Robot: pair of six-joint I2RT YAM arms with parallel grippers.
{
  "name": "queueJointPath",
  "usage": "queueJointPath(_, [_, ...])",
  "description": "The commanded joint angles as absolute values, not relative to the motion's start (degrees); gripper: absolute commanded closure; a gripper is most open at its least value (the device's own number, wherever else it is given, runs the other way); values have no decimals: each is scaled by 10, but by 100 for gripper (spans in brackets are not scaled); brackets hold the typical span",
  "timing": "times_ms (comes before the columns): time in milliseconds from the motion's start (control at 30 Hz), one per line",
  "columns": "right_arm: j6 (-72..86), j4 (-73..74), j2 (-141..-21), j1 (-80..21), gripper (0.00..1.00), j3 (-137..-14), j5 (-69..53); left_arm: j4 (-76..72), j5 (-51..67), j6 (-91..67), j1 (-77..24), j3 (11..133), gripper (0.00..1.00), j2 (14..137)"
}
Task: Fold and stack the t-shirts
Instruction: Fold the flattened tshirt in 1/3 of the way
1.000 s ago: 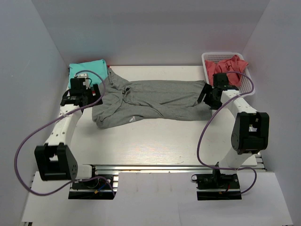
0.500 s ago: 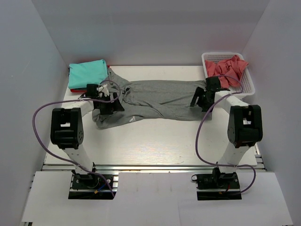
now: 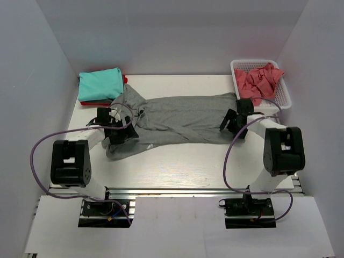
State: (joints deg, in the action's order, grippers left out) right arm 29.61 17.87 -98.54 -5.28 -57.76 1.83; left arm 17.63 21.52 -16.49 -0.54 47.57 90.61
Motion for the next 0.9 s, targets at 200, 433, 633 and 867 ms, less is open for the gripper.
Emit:
queueJointPath(200, [302, 316, -877, -25, 15, -439, 113, 367, 23, -265, -3, 444, 0, 816])
queueJointPath(433, [242, 272, -818, -35, 14, -491, 29, 355, 85, -217, -8, 484, 0, 744])
queueJointPath(633, [224, 244, -784, -48, 11, -548, 37, 326, 78, -159, -32, 567, 0, 754])
queueJointPath(867, [220, 219, -787, -62, 11, -572, 31, 359, 2, -95, -135, 639, 0, 892])
